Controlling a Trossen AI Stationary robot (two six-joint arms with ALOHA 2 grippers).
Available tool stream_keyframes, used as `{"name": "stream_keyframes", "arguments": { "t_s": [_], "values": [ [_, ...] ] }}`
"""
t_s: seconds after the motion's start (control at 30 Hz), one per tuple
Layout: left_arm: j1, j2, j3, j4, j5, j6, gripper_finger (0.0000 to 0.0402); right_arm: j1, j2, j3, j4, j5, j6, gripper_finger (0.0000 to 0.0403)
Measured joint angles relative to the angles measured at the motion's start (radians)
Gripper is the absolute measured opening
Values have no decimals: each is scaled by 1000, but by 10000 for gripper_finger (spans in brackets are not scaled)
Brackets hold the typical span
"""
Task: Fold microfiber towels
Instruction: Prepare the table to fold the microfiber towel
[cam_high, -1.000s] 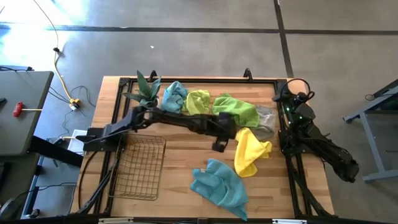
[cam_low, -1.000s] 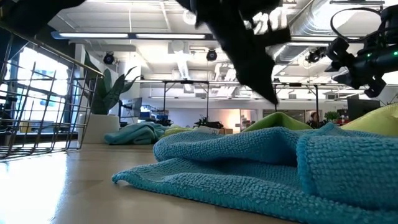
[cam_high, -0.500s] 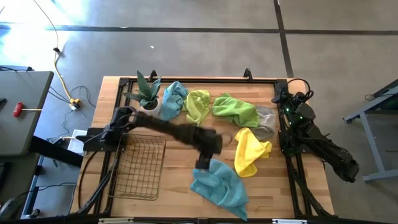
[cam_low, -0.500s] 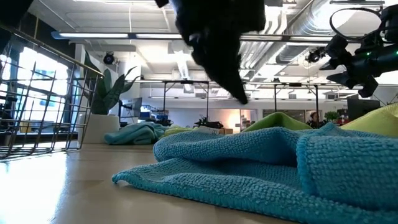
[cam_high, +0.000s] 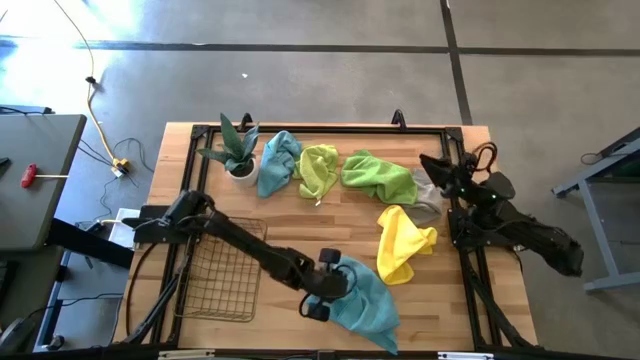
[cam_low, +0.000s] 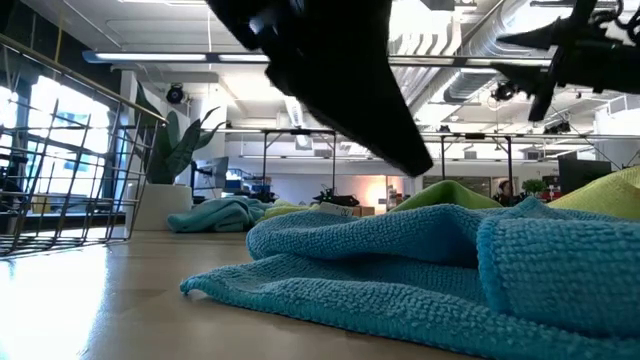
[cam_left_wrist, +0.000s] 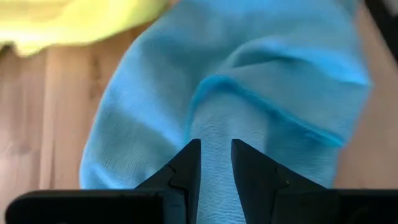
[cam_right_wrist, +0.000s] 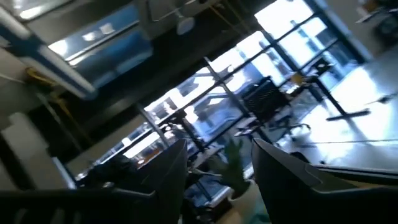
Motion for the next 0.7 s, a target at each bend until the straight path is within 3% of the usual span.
{"name": "stream_keyframes", "arguments": {
  "t_s": [0.17, 0.37, 0.7],
  "values": [
    [-3, 27, 1, 2, -53, -129, 81, 125, 0, 1, 81, 3, -32, 171],
    [-3, 84, 2, 58, -43, -230, 81, 237, 20, 2, 81, 5, -36, 171],
    [-5, 104, 2, 53, -36, -338, 81, 318, 96, 90, 108, 5, -117, 171]
  ]
}}
